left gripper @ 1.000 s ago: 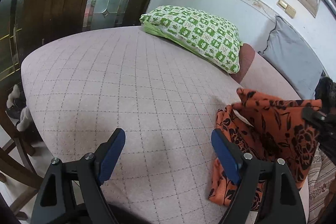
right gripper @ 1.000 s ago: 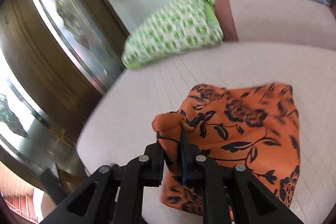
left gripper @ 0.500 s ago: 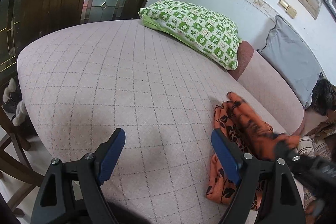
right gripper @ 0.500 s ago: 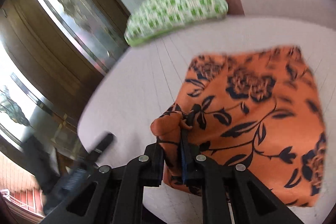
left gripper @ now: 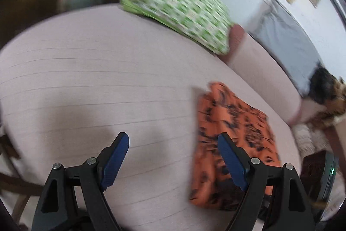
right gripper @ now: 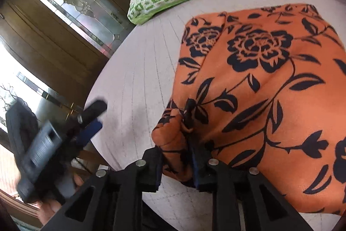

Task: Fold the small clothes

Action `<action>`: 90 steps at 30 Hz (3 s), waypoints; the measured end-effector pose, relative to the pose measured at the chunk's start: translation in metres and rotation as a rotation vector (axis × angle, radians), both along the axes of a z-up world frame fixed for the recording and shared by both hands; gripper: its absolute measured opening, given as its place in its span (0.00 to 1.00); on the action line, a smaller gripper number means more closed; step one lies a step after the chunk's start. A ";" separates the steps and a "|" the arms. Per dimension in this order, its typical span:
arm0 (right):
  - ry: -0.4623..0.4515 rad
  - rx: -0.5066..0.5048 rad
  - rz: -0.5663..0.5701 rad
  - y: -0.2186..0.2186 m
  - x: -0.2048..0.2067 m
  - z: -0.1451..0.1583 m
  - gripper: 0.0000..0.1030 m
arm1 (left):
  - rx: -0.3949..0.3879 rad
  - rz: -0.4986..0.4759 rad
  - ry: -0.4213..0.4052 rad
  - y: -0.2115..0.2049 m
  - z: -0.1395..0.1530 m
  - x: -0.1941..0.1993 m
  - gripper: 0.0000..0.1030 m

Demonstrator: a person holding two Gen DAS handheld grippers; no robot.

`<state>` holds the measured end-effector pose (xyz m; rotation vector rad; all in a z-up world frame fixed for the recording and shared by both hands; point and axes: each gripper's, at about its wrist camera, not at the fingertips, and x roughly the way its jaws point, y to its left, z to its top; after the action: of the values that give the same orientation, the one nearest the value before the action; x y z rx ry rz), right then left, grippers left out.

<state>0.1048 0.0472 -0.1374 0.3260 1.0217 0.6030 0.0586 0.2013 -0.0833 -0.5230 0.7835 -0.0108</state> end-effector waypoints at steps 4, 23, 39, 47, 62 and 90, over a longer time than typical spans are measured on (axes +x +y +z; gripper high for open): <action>-0.012 0.099 -0.023 -0.032 -0.028 0.016 0.66 | -0.003 -0.137 0.019 -0.017 0.004 0.056 0.82; -0.024 0.127 -0.065 -0.101 -0.026 -0.003 0.75 | 0.325 -0.274 0.145 -0.077 -0.028 0.152 0.49; 0.172 0.464 -0.281 -0.168 -0.028 -0.015 0.81 | 0.272 -0.304 0.192 -0.082 -0.029 0.013 0.66; 0.093 0.503 -0.343 -0.204 -0.024 0.007 0.81 | 0.299 -0.372 -0.022 -0.105 0.033 0.018 0.66; 0.178 0.154 -0.315 -0.175 0.012 -0.008 0.33 | 0.363 -0.331 0.176 -0.108 -0.046 0.073 0.74; 0.180 0.242 -0.462 -0.200 0.108 -0.011 0.73 | 0.305 -0.338 0.114 -0.098 -0.046 0.066 0.76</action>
<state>0.2124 -0.1526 -0.1484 0.8166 1.0015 0.2791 0.1243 0.1033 -0.1296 -0.0988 0.9590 -0.1725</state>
